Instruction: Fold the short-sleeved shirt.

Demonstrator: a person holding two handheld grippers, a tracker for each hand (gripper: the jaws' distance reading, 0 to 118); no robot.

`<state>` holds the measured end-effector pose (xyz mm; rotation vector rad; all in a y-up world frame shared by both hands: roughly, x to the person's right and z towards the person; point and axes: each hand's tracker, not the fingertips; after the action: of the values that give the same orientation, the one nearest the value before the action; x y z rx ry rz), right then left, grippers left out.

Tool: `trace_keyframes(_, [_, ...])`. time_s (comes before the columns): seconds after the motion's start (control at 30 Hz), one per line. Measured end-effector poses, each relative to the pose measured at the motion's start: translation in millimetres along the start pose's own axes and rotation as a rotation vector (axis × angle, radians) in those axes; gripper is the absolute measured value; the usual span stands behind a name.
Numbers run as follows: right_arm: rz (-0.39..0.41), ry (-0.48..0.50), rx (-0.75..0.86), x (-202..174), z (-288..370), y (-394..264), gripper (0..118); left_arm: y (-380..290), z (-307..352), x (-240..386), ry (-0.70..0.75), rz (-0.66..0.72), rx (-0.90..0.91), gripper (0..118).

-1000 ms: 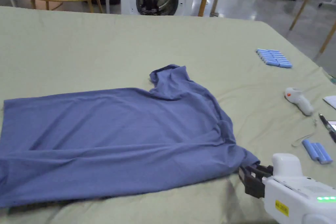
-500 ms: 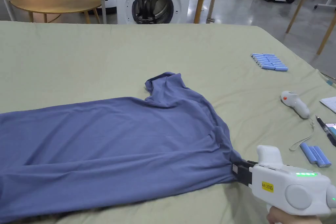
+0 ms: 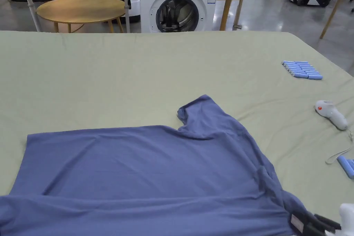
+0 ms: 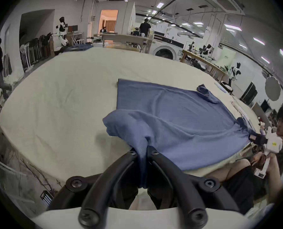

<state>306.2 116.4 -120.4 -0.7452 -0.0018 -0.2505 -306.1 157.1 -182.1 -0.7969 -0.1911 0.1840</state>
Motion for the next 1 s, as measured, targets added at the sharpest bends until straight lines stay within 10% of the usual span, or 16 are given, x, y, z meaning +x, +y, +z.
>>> trace_keyframes(0.27, [0.082, -0.092, -0.042, -12, -14, -3, 16, -33, -24, 3, 0.087, -0.042, -0.042, 5])
trace_keyframes(0.3, [0.101, -0.131, -0.050, -15, -15, -4, 31, -34, -24, 5, 0.116, -0.059, -0.029, 21])
trace_keyframes(0.37, [0.106, -0.203, 0.020, -16, -9, -5, 86, -33, -20, 13, 0.242, -0.119, 0.009, 101])
trace_keyframes(0.53, [0.108, -0.235, 0.242, -37, 24, 20, 104, -10, 25, 24, 0.247, -0.121, 0.230, 113])
trace_keyframes(0.63, [0.169, -0.198, 0.322, -68, 38, 43, 92, 15, 44, 42, 0.201, -0.129, 0.291, 94])
trace_keyframes(0.7, [0.227, -0.135, 0.394, -95, 45, 56, 41, 30, 53, 59, 0.140, -0.154, 0.345, 7])
trace_keyframes(0.73, [0.266, -0.118, 0.431, -108, 46, 62, 3, 38, 55, 68, 0.168, -0.174, 0.383, 0])
trace_keyframes(1.0, [0.335, -0.010, 0.489, -155, 28, 105, 0, 100, 10, 68, 0.036, -0.223, 0.360, 0])
